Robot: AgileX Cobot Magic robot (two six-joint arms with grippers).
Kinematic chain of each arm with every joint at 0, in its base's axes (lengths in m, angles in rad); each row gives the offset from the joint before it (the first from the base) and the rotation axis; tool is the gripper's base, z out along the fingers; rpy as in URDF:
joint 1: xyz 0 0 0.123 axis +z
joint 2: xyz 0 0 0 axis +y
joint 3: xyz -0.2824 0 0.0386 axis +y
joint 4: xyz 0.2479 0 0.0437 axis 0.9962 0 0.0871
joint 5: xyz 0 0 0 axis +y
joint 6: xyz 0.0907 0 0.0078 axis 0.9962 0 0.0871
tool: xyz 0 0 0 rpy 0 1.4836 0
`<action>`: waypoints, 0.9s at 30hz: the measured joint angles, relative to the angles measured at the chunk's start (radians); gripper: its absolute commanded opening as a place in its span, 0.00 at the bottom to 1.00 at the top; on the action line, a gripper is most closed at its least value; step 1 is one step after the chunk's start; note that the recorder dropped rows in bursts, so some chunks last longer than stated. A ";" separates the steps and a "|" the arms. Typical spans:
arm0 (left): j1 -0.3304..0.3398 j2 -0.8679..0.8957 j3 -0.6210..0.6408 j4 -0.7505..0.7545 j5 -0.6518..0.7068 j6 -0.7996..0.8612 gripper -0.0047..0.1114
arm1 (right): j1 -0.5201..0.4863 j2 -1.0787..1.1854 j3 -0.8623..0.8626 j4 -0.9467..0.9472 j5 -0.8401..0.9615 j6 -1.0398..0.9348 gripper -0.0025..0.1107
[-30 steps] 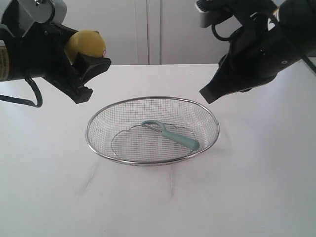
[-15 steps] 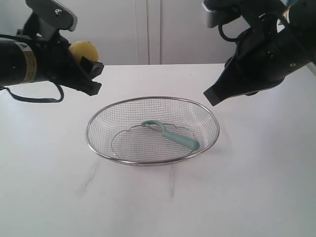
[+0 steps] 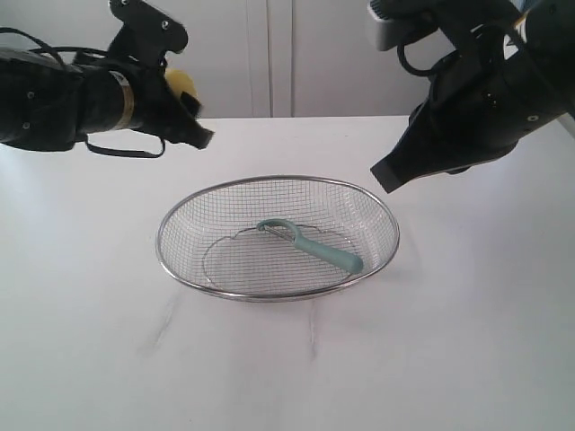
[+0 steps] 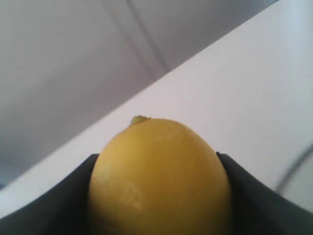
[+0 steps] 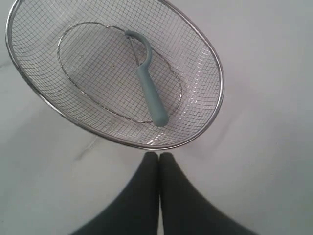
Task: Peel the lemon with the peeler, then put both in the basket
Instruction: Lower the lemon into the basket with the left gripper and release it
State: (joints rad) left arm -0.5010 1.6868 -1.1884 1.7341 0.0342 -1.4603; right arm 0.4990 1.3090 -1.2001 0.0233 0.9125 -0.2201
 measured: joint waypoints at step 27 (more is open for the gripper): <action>-0.099 0.186 -0.350 -1.435 0.557 1.575 0.04 | 0.000 0.000 0.000 0.000 0.000 0.016 0.02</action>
State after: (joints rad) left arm -0.5996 1.8728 -1.5384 0.2991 0.5915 0.1147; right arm 0.4990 1.3090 -1.2001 0.0233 0.9125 -0.2040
